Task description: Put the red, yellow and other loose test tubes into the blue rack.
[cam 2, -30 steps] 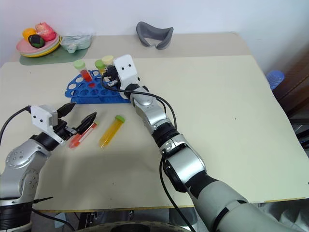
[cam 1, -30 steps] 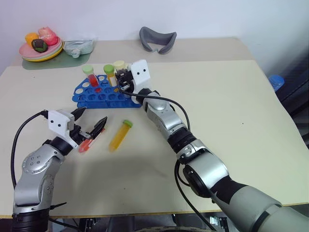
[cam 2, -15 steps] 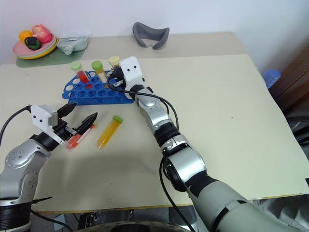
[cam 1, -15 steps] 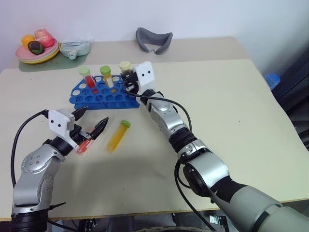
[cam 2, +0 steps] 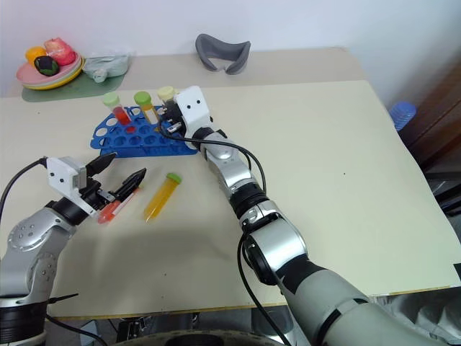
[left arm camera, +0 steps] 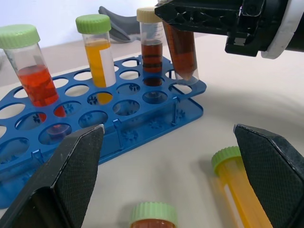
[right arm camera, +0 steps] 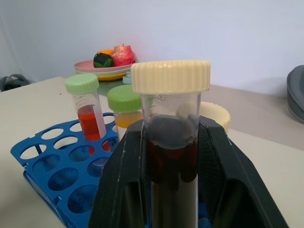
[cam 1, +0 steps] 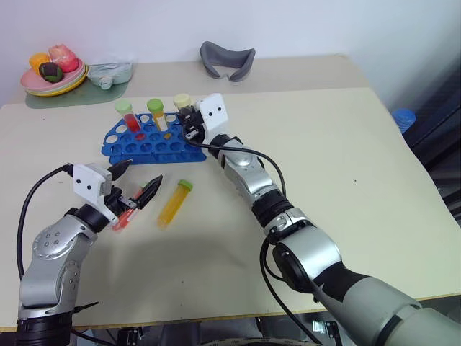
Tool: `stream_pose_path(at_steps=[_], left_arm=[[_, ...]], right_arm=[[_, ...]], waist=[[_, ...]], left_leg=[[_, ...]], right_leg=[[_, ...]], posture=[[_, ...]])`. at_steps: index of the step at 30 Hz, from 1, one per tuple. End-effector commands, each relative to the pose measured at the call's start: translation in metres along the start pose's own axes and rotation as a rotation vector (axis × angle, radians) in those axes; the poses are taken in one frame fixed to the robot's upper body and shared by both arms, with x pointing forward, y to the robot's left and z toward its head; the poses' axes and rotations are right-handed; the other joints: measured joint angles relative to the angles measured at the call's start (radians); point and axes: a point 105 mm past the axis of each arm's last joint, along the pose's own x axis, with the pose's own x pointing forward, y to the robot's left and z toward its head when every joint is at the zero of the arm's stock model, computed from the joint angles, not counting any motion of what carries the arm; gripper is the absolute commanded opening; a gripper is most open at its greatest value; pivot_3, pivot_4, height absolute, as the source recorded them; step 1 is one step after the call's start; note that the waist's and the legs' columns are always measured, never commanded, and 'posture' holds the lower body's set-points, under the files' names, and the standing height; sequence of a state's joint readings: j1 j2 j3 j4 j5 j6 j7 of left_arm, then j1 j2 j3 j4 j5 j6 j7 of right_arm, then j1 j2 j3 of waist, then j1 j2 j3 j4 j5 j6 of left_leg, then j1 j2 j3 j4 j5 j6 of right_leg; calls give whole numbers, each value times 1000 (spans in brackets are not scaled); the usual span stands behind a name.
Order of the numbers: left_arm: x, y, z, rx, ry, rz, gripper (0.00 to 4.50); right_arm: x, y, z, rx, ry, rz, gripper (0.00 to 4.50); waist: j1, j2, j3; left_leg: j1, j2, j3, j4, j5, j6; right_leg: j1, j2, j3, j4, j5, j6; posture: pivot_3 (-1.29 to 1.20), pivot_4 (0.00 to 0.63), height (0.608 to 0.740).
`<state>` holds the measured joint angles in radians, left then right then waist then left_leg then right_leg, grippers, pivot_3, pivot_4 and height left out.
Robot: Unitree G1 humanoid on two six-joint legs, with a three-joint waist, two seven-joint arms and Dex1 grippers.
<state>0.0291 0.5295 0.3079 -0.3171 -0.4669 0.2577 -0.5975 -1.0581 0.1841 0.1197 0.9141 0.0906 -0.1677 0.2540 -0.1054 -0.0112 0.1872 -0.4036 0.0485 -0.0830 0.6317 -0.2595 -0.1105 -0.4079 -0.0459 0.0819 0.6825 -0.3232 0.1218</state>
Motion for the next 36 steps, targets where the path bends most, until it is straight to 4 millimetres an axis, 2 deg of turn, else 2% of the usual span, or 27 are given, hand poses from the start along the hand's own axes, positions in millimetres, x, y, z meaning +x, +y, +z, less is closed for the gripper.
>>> stream_pose_path(at_steps=[1, 17, 29, 35, 36], left_arm=[[-3, 0, 10, 22, -31, 3, 4500], [-5, 1, 9, 21, -26, 0, 4500], [-5, 1, 9, 23, -28, 1, 4500], [-4, 1, 10, 24, -30, 3, 4500], [-4, 1, 10, 25, -31, 4, 4500]], right_arm=[[12, 34, 15, 19, -46, 81, 836], [15, 52, 12, 29, -33, 145, 836], [16, 54, 4, 29, -9, 133, 836], [10, 53, -7, 44, 15, 145, 836], [9, 53, -8, 61, 14, 154, 1302]], waist=[[0, 0, 0], [0, 0, 0], [4, 0, 0], [4, 0, 0], [4, 0, 0]], left_leg=[[0, 0, 0, 0, 0, 0], [0, 0, 0, 0, 0, 0], [1, 0, 0, 0, 0, 0], [1, 0, 0, 0, 0, 0], [1, 0, 0, 0, 0, 0]], right_leg=[[0, 0, 0, 0, 0, 0], [0, 0, 0, 0, 0, 0], [1, 0, 0, 0, 0, 0], [1, 0, 0, 0, 0, 0], [1, 0, 0, 0, 0, 0]], posture=[[0, 150, 740], [0, 150, 740], [0, 150, 740], [0, 150, 740], [0, 150, 740]])
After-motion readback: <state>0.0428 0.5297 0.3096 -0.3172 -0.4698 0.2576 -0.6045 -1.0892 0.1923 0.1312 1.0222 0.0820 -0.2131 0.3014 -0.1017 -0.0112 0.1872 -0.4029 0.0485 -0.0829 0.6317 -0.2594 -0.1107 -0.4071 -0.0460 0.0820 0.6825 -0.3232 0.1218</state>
